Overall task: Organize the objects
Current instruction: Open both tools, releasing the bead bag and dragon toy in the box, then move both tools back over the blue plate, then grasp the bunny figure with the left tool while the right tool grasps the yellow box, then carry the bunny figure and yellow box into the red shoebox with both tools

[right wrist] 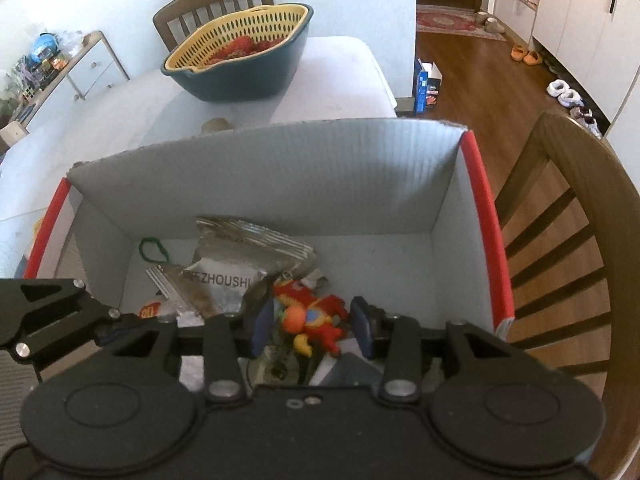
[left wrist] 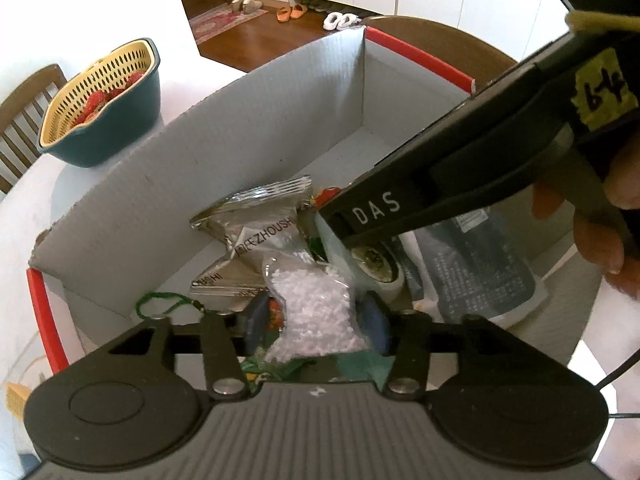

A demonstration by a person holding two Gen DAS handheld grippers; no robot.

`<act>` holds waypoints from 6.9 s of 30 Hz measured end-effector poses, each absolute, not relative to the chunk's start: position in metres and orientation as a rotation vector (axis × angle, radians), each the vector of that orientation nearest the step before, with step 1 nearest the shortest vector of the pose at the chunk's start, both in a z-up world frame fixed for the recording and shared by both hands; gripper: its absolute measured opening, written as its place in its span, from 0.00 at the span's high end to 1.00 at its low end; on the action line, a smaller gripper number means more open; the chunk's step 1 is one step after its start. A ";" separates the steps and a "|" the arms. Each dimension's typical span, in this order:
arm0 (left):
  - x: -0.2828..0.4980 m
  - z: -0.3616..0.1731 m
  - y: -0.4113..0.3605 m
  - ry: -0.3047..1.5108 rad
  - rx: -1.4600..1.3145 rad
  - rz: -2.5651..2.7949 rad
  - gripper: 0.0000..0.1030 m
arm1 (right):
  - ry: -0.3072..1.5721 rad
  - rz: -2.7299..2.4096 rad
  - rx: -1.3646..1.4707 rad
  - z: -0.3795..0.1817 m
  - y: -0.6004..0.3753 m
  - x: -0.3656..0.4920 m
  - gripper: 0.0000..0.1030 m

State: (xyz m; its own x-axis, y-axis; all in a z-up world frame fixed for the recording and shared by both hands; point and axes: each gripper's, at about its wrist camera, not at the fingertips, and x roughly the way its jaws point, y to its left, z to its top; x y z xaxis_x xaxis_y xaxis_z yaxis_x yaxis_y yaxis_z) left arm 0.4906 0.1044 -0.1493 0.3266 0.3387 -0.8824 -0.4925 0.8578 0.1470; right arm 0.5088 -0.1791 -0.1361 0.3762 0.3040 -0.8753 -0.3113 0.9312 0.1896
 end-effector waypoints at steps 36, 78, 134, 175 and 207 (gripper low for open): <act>0.361 -0.049 0.116 0.809 -0.291 0.627 0.25 | 0.882 0.456 0.146 -0.032 -0.162 0.427 0.14; 0.162 -0.089 0.222 0.700 -0.338 0.766 0.00 | 0.961 0.556 -0.060 -0.063 0.084 0.440 0.03; 0.193 -0.166 0.207 0.855 -0.253 0.707 0.51 | 1.100 0.554 -0.285 -0.140 0.180 0.465 0.73; 0.302 -0.044 0.112 0.805 -0.147 0.636 0.51 | 0.934 0.416 0.016 -0.022 -0.084 0.407 0.73; 0.464 -0.112 0.136 0.960 -0.103 0.628 0.51 | 1.027 0.293 0.035 -0.106 -0.190 0.495 0.73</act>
State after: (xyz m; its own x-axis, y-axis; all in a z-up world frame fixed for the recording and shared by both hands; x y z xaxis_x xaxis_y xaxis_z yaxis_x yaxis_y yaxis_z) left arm 0.4644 0.1356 -0.1116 0.4117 0.4541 -0.7901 -0.5426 0.8187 0.1878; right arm 0.4949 -0.1903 -0.1058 0.4820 0.2565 -0.8378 -0.2236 0.9605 0.1654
